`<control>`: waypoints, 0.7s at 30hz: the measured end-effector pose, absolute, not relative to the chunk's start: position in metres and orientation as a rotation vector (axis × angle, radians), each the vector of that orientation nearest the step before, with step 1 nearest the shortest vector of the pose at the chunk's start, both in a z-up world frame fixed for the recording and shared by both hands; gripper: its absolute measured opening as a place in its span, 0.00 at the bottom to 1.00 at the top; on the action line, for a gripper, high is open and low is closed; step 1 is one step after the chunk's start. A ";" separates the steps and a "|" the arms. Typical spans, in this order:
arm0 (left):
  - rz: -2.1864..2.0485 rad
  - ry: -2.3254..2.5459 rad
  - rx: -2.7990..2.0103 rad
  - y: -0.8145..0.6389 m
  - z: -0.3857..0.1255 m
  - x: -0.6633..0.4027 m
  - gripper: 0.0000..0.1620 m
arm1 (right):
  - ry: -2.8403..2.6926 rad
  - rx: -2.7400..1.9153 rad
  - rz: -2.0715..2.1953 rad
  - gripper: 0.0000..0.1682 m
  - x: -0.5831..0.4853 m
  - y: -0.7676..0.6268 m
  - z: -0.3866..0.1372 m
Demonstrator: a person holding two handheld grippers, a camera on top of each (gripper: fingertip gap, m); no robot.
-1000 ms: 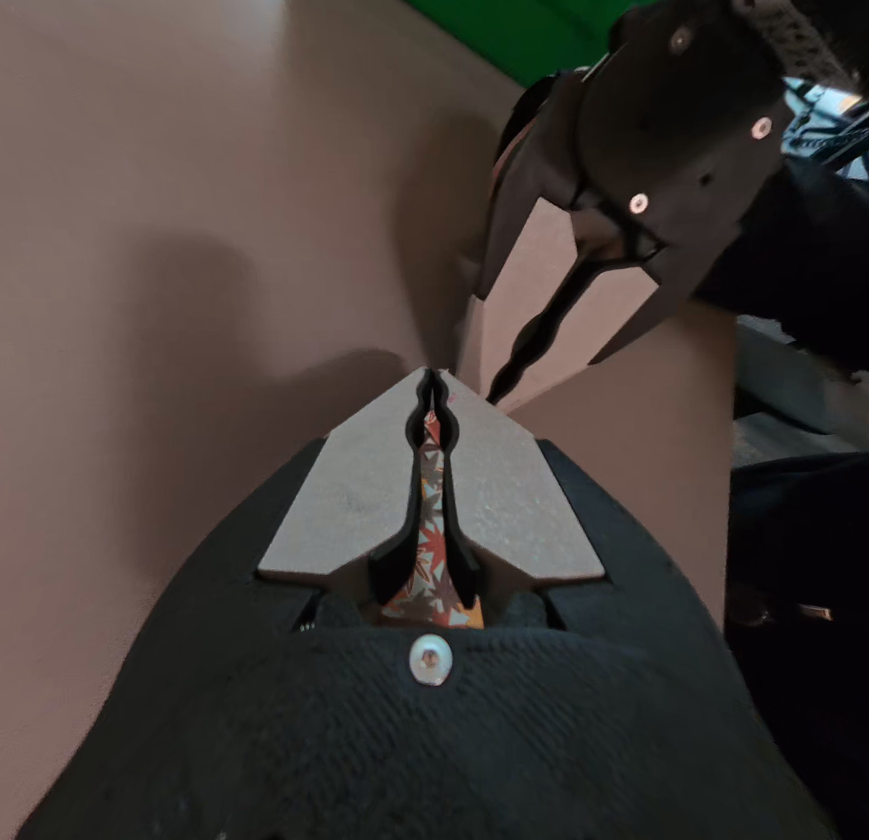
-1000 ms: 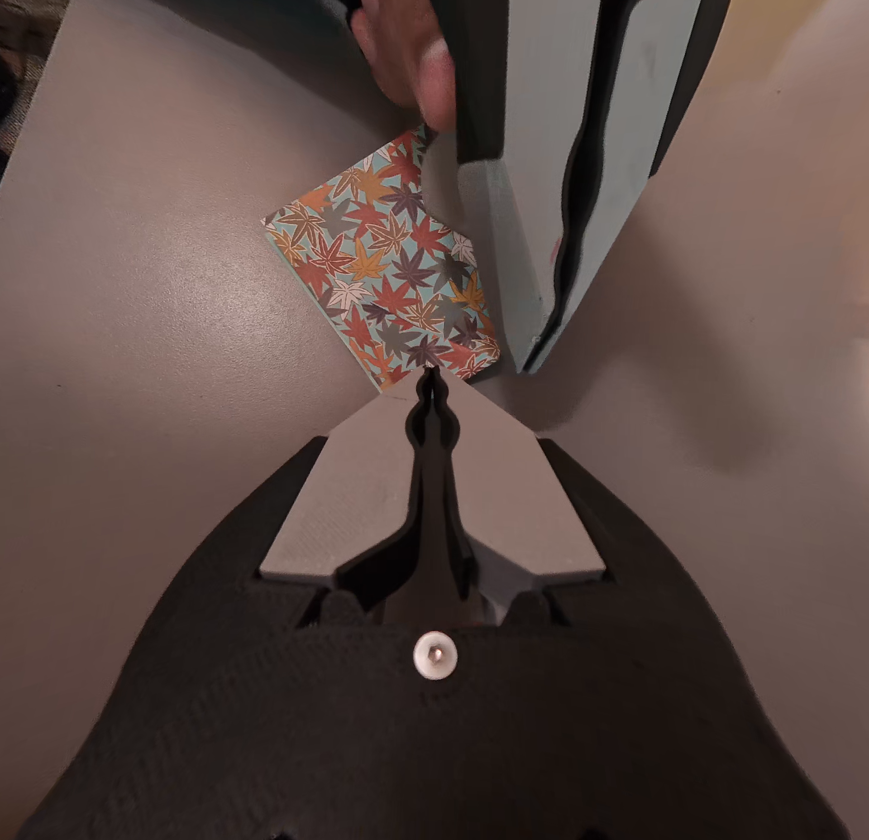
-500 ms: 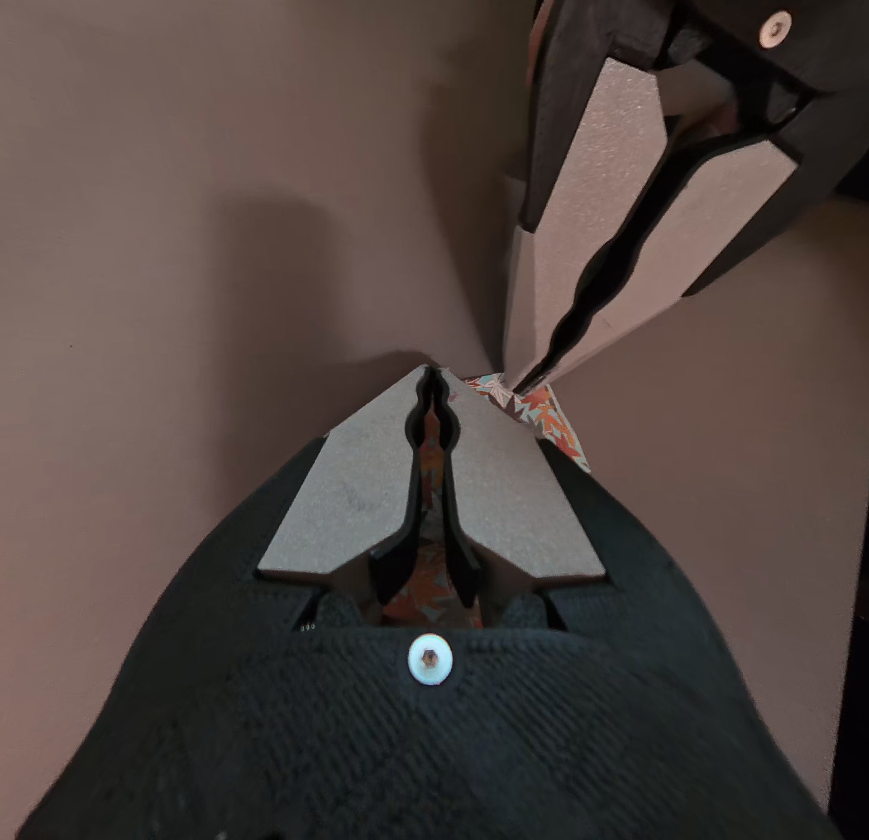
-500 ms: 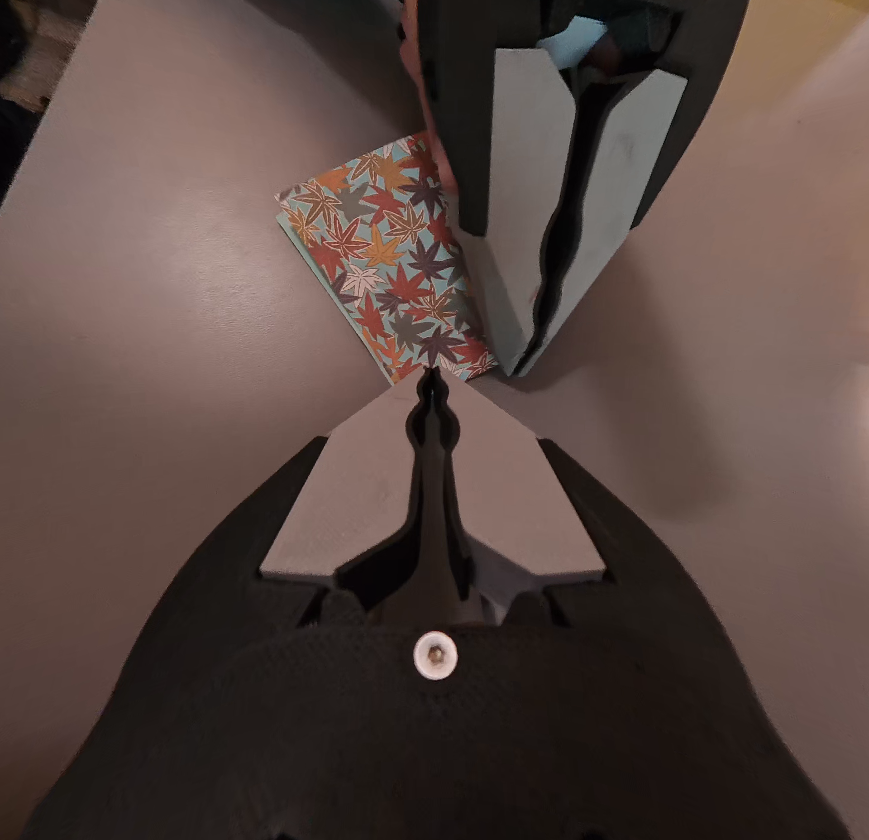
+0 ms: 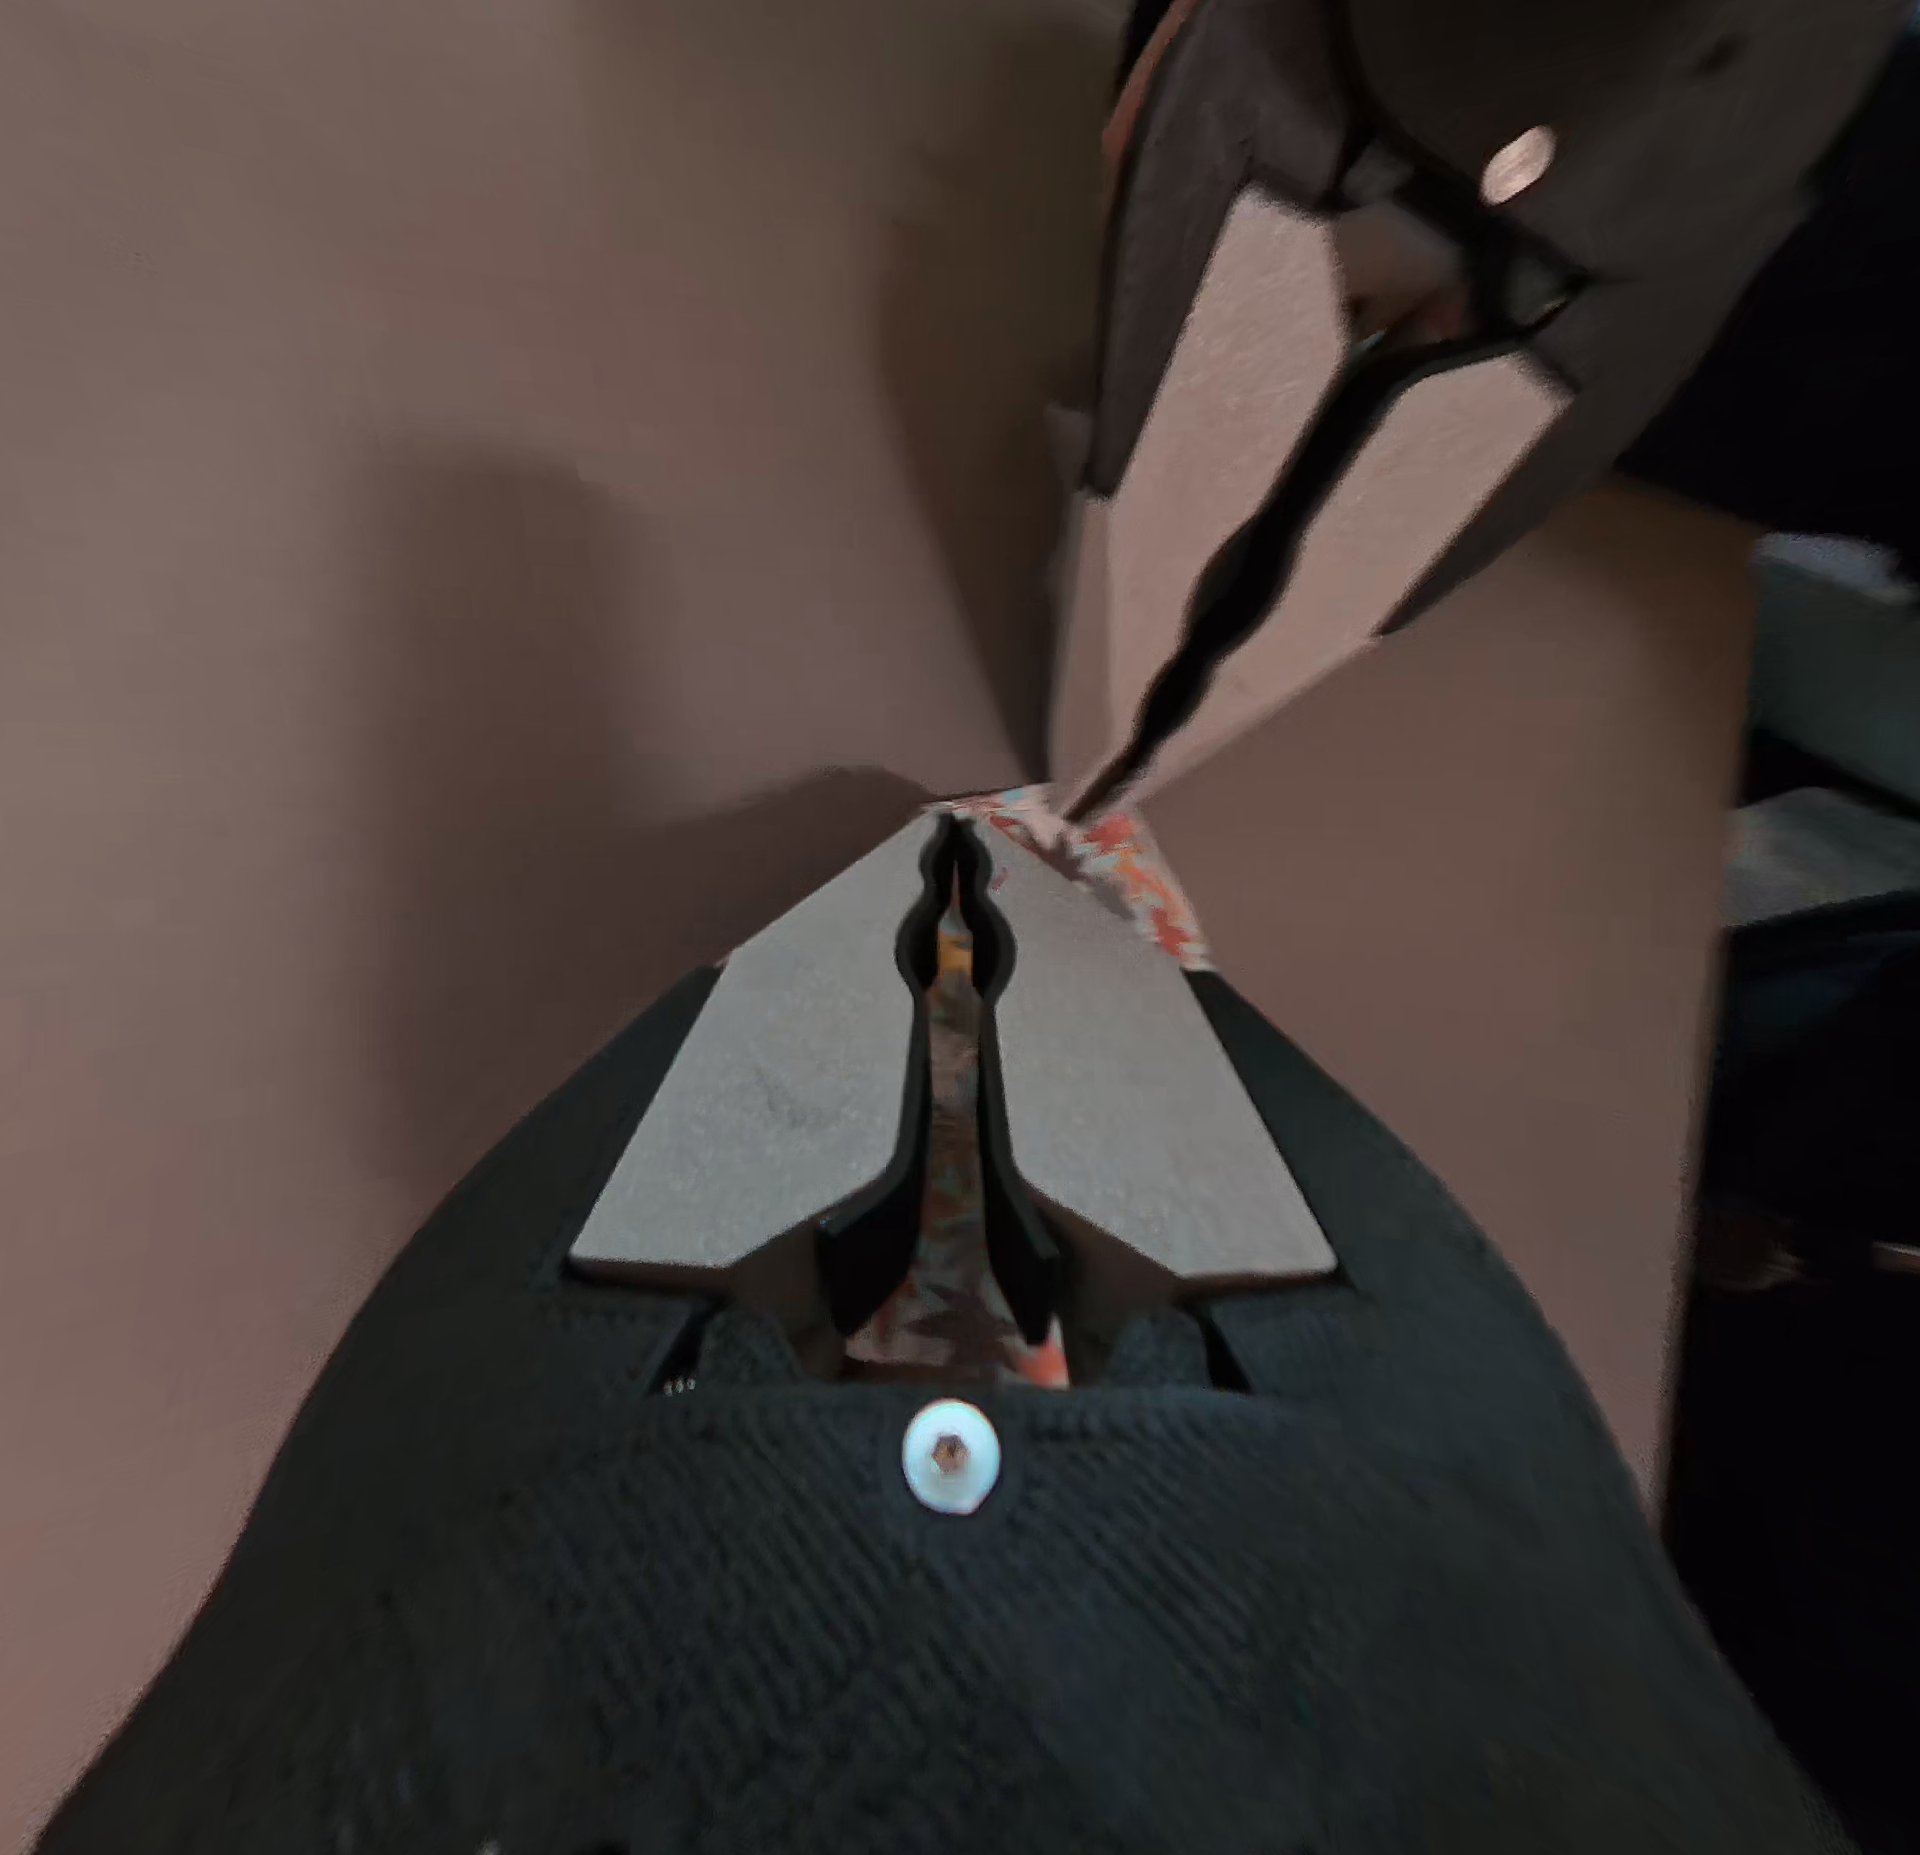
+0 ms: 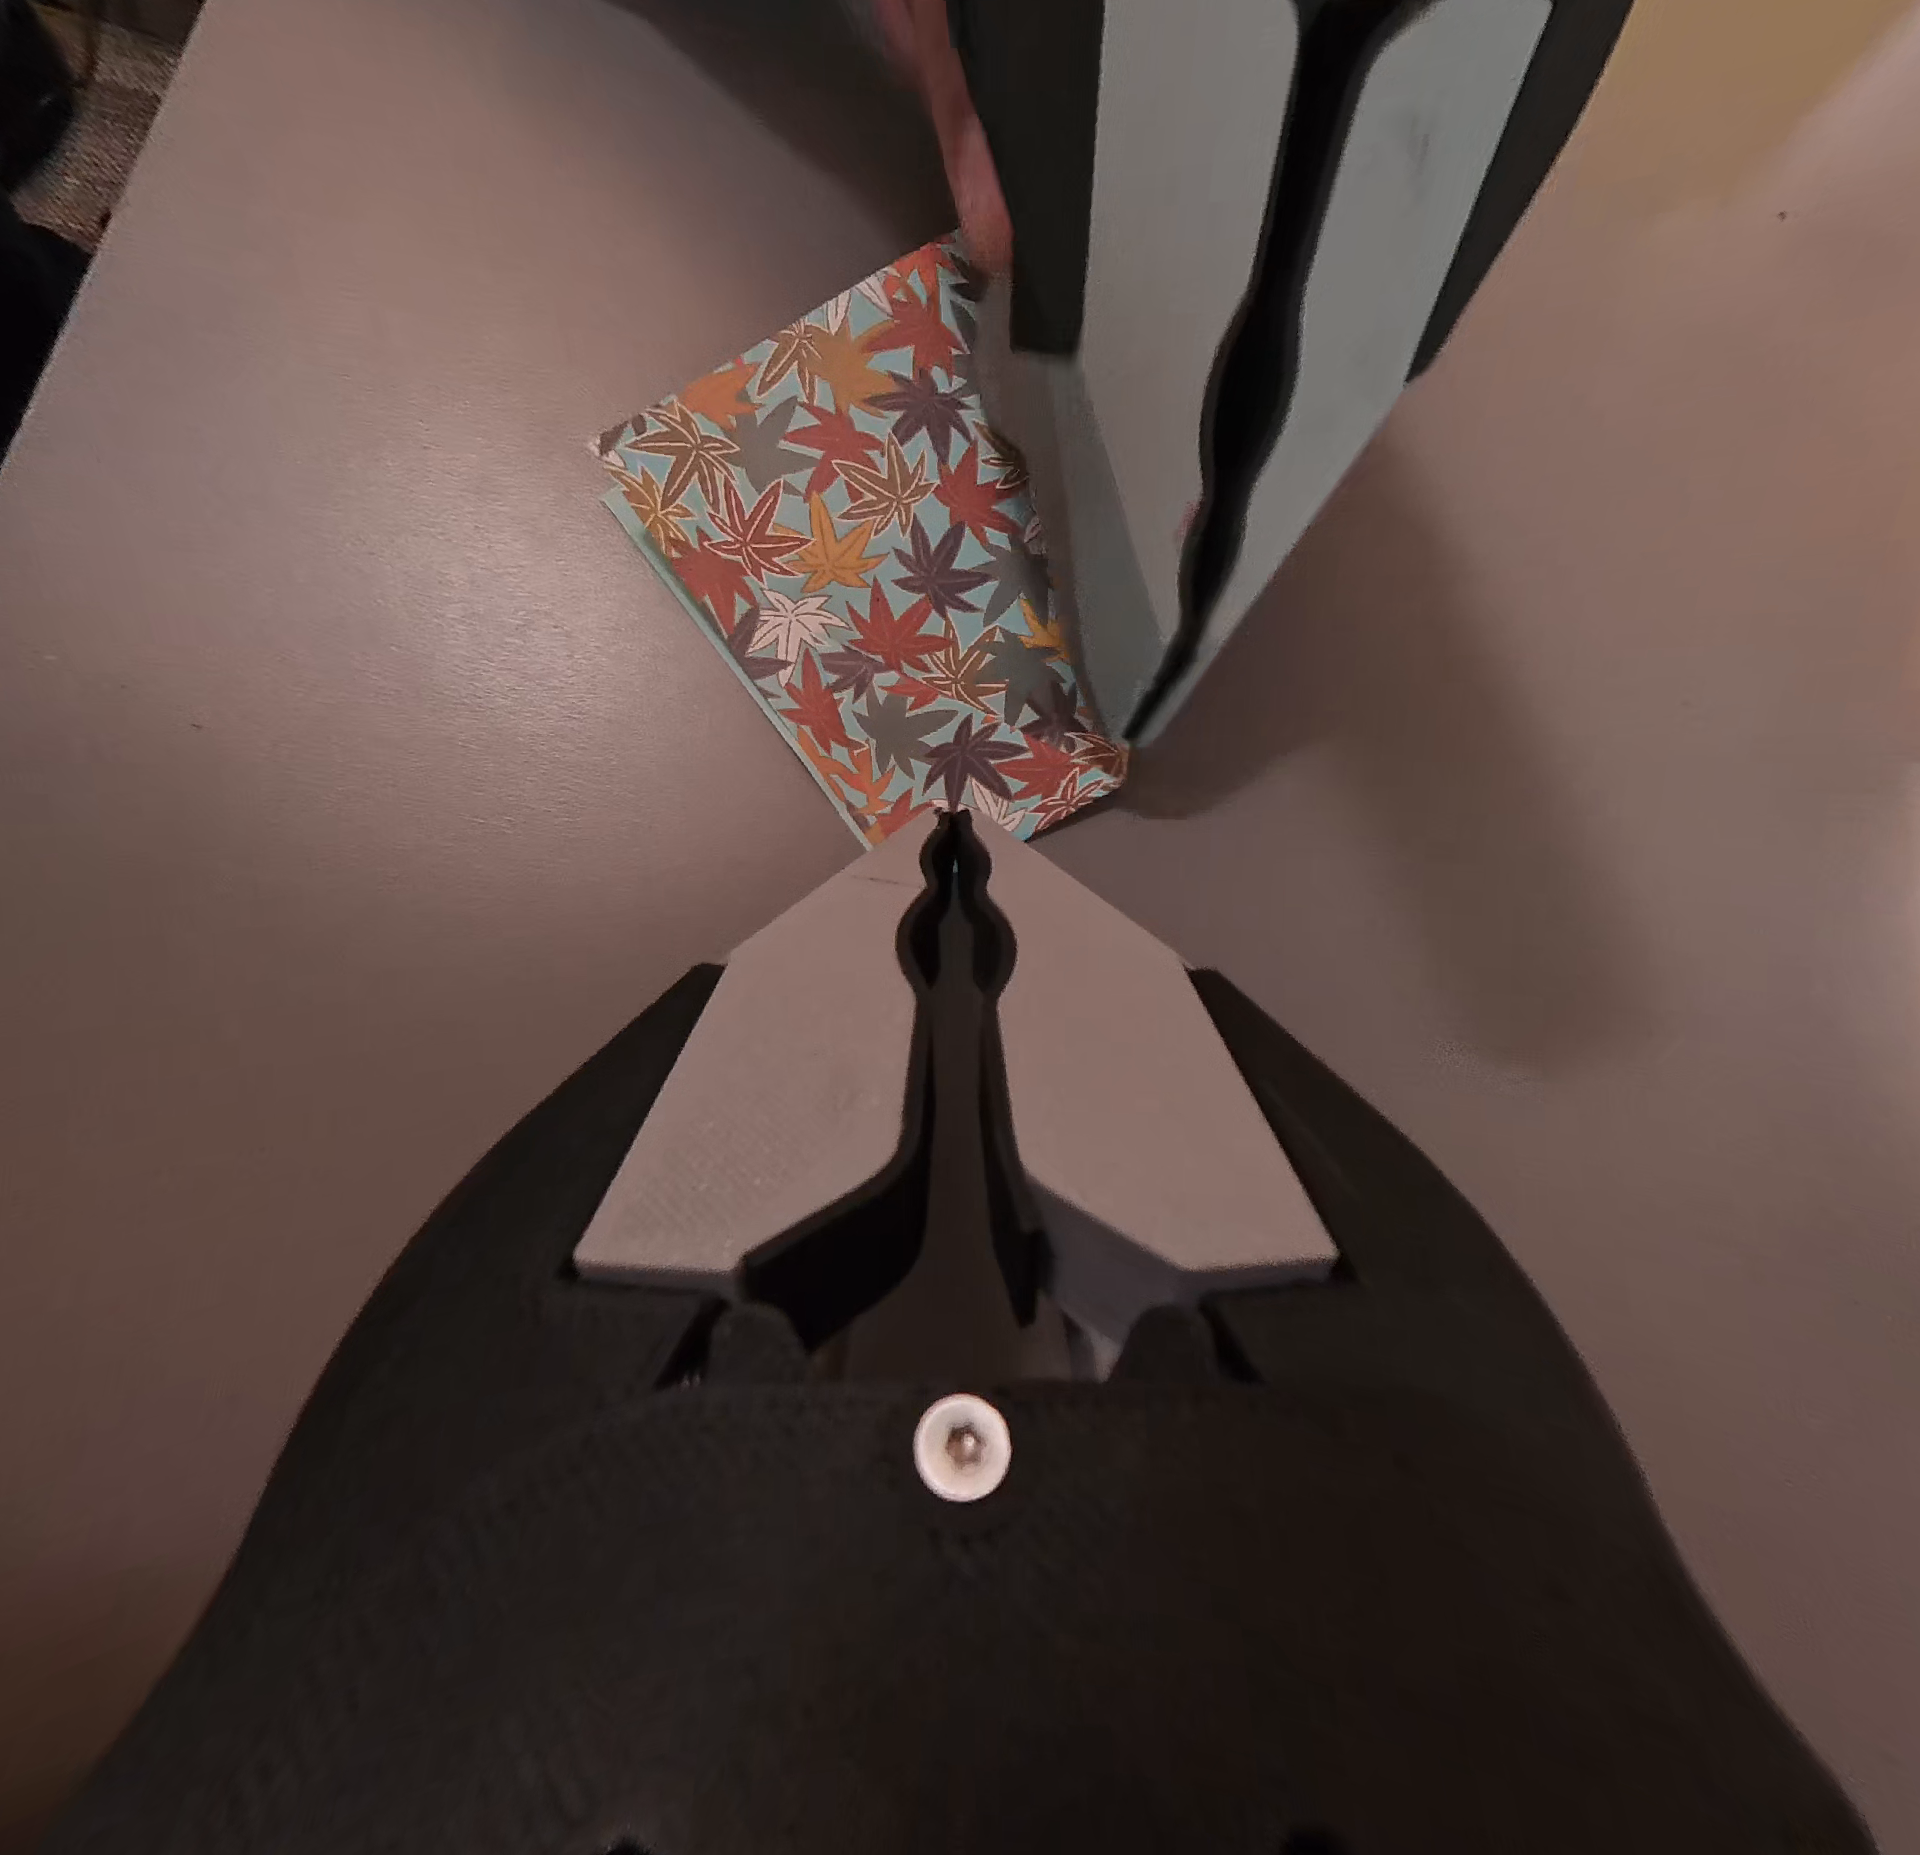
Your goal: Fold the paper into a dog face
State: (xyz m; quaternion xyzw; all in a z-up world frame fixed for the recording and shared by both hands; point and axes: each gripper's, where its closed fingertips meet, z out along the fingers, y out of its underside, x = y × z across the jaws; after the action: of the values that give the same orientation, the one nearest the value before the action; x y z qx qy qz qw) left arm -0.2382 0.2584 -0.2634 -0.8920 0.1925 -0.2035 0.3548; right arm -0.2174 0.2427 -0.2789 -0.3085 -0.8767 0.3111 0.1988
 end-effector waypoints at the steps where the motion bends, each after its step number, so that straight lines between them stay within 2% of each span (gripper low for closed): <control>1: -0.593 0.492 -2.284 0.255 -0.257 -0.235 0.00 | -2.445 -0.872 0.866 0.00 -0.218 0.244 -0.279; 8: -0.471 0.544 -2.381 0.249 -0.279 -0.246 0.00 | -2.372 -0.952 0.881 0.00 -0.226 0.256 -0.271; 10: -0.489 0.534 -2.378 0.250 -0.278 -0.246 0.00 | -2.335 -0.970 0.885 0.20 -0.229 0.259 -0.266; 12: -0.507 0.524 -2.375 0.250 -0.278 -0.246 0.00 | -2.331 -0.968 0.948 0.29 -0.228 0.253 -0.260; 14: -0.530 0.505 -2.375 0.250 -0.278 -0.246 0.00 | -2.339 -0.967 1.014 0.43 -0.225 0.245 -0.256; 15: -0.540 0.495 -2.376 0.250 -0.278 -0.246 0.00 | -2.346 -0.964 1.031 0.45 -0.225 0.241 -0.255; 17: -0.549 0.487 -2.378 0.250 -0.278 -0.246 0.00 | -2.332 -0.982 0.976 0.43 -0.229 0.241 -0.258; 21: -0.525 0.499 -2.379 0.250 -0.278 -0.246 0.00 | -2.291 -1.110 0.725 0.13 -0.240 0.268 -0.273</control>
State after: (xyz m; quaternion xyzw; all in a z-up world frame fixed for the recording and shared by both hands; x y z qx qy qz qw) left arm -0.2458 0.2504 -0.2783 -0.9059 0.1900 -0.2000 0.3214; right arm -0.2399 0.2681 -0.2727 -0.4067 -0.8391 0.2655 0.2449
